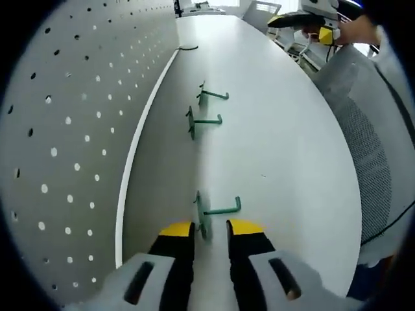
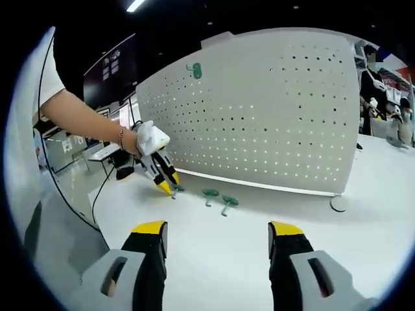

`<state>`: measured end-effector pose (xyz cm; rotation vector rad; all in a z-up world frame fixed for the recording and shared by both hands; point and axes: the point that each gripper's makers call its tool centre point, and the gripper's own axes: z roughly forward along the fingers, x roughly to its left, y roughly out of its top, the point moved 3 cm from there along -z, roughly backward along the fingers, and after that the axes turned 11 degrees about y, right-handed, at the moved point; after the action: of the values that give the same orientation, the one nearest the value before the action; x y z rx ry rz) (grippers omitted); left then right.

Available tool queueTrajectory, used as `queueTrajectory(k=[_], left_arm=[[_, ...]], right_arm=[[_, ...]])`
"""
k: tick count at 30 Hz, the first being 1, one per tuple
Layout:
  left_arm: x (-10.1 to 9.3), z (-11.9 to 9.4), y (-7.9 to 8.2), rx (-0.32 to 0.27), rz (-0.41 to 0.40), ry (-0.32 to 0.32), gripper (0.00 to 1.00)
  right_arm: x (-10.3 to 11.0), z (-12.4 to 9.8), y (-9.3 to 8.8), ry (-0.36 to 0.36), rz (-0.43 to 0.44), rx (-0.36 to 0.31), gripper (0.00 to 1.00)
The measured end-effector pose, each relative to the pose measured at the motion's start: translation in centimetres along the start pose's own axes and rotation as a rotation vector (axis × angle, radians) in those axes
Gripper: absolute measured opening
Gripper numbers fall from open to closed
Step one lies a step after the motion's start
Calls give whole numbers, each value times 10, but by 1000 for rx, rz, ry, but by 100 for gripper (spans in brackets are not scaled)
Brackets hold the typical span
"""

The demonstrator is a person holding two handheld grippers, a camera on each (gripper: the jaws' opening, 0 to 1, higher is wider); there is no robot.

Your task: Insert the hook assembly into the mounting plate slot until the hook locks in place.

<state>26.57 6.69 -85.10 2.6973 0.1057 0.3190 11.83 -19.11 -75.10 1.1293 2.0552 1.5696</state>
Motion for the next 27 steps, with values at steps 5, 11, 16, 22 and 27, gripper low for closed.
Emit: queueTrajectory(k=[5,11,16,22,27], left_arm=[[2,1,0,4,-27,16,18],[6,2,0,13,-52,55,9],[9,3,0,29,-13,90,4],[10,3,-1,27,-9,97,4],[8,4,0,29,27,112,3]], right_arm=[[0,0,1,-1,2,-3,61],[-1,0,0,-2,1,-4,60],[-1,0,1,-3,1,-5,60],[-1,0,2,-4,3,-8,60],[-2,-1,1,-9,3,-8,60]])
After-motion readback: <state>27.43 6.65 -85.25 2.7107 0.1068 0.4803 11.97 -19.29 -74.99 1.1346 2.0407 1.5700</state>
